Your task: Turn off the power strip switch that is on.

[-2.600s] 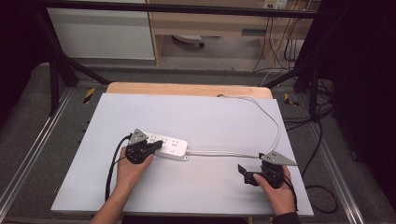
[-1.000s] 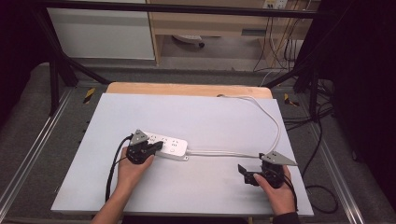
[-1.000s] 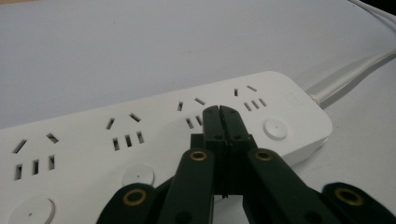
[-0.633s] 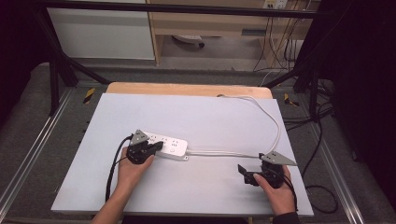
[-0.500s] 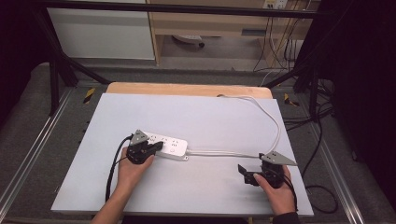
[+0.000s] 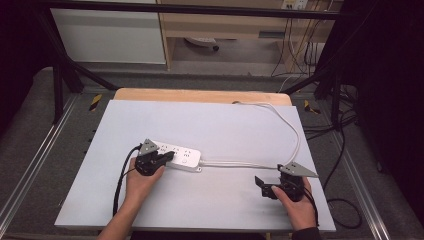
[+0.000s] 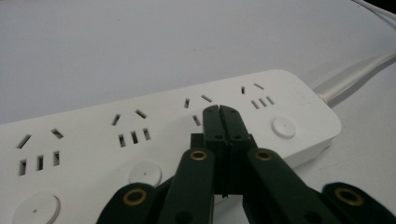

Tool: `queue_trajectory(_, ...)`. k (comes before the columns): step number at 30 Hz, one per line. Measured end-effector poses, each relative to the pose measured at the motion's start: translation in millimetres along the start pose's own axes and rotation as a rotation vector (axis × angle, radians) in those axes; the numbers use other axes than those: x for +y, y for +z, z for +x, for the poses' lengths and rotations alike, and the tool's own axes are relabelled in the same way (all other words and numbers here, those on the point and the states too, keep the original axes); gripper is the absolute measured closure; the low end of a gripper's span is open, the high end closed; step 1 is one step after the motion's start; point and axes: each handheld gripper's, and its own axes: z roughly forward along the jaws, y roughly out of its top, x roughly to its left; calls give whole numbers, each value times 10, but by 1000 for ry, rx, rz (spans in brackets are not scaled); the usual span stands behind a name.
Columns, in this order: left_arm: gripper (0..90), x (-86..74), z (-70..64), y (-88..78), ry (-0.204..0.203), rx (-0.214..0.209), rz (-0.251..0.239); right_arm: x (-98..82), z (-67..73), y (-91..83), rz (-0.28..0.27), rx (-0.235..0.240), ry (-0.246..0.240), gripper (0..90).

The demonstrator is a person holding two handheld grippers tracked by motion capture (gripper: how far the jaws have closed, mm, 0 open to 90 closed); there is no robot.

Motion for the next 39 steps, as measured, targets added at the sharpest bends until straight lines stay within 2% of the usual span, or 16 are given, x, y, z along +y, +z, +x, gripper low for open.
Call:
queue_trajectory(7,900,5,-31,8,10,-12,6,0,-5,-2,0,-1,-2,30)
queue_trajectory(10,900,4,-5,-6,8,7,5,0,-5,-8,1,0,0,30)
queue_trajectory(20,900,3,11,-15,14,-5,10,-2,-8,-3,1,-2,-2,30)
queue_trajectory(39,900,8,1,-12,22,9,16,-7,-7,2,6,-2,0,30)
